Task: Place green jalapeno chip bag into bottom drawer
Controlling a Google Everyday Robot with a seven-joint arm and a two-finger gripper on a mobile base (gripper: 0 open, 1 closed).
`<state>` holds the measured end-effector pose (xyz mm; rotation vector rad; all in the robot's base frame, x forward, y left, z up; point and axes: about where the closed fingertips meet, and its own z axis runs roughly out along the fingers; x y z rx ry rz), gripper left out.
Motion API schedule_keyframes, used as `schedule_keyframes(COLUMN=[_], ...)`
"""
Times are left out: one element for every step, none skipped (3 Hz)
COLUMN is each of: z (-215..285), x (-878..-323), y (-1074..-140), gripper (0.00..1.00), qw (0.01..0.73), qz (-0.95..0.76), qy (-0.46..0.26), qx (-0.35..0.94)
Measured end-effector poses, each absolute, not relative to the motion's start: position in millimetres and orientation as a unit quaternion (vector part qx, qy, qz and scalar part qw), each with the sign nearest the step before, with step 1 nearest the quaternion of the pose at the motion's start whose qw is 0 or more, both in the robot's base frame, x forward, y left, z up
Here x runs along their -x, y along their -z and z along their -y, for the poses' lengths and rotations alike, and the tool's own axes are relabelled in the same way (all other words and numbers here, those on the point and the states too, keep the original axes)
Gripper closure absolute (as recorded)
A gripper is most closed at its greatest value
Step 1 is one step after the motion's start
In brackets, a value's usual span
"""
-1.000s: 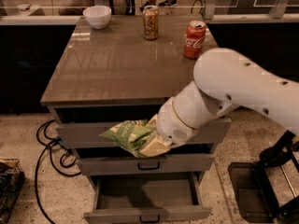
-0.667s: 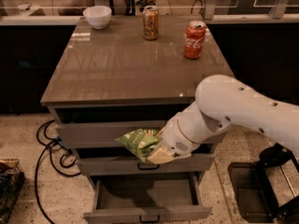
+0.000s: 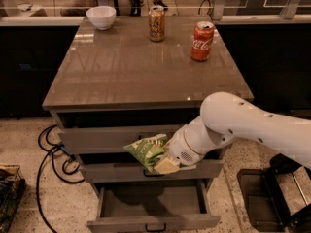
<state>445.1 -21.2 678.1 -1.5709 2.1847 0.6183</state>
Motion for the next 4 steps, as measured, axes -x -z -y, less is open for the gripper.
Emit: schedule_keyframes(z=[17,6,-4,-14], x=[-451,-452,-430,-401], y=[-663,-603,-539,-478], gripper=[1.00,1.00,1.00,1.00], qw=[0.171,0.124,0.059,-0.016], qz=[-0.779,-0.789,-0.787,-0.781], qy=[-0.231,-0.252,-0.287,-0.312], qx=[0.558,0.547,0.543,0.541])
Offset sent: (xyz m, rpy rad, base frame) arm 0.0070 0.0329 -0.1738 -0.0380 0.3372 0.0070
